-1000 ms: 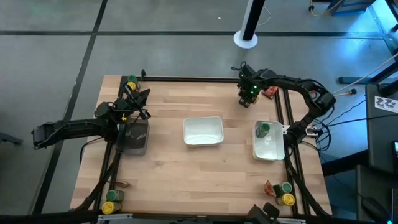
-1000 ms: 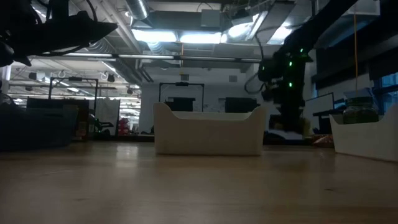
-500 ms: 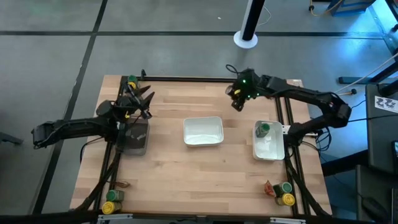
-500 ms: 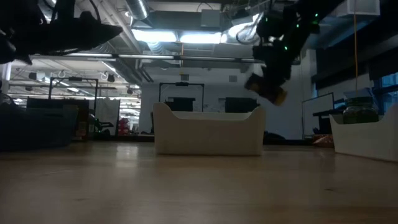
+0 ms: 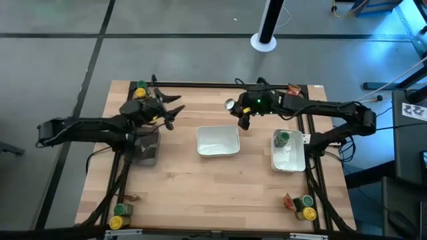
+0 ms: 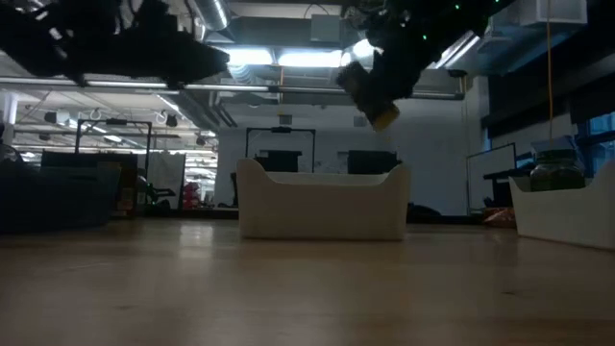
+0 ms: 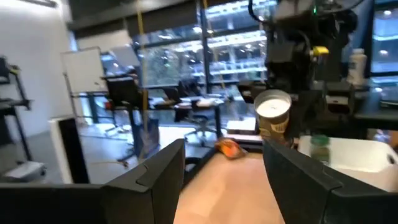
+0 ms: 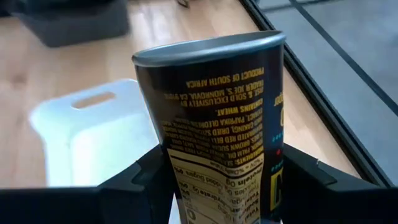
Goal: Sort spices by type
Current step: Put the top right yellow seasoning bottle into the left white bin
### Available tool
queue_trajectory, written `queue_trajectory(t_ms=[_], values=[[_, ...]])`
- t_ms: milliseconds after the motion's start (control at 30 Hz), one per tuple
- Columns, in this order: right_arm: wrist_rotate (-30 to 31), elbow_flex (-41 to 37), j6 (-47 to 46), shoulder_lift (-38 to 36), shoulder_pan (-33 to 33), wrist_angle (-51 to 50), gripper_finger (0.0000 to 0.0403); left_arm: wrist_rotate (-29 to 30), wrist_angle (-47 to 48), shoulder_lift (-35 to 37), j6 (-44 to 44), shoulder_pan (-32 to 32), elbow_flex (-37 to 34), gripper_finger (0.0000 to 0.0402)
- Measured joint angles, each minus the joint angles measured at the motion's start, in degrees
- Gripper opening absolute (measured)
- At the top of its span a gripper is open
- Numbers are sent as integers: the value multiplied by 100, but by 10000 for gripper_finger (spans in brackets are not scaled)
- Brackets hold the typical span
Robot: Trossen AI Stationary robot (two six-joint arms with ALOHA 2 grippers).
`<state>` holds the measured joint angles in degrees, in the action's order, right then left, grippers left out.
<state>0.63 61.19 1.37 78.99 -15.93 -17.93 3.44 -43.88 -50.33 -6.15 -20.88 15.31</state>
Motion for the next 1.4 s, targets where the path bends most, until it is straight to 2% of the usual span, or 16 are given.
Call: queue_trajectory(t_ms=[200, 367, 467, 767, 933, 1200, 1400], values=[[39, 7, -31, 219, 364, 198, 207, -41, 120, -825, 44, 429, 482, 208], [42, 7, -116, 497, 608, 493, 207, -301, 982, -1335, 140, 690, 1169, 208], [43, 7, -116, 629, 717, 757, 207, -496, 1173, -1655, 238, 835, 1428, 208], [144, 9, -177, 799, 733, 936, 207, -473, 531, -2444, 68, 1116, 1693, 208], [46, 9, -177, 933, 735, 1115, 207, -435, 208, -2595, 93, 1119, 1692, 208], [-20, 9, -172, 1011, 735, 1205, 207, -432, 214, -2602, -18, 1118, 1692, 208], [-20, 9, -173, 1011, 735, 1191, 207, -407, 58, -2602, -402, 1099, 1692, 208]])
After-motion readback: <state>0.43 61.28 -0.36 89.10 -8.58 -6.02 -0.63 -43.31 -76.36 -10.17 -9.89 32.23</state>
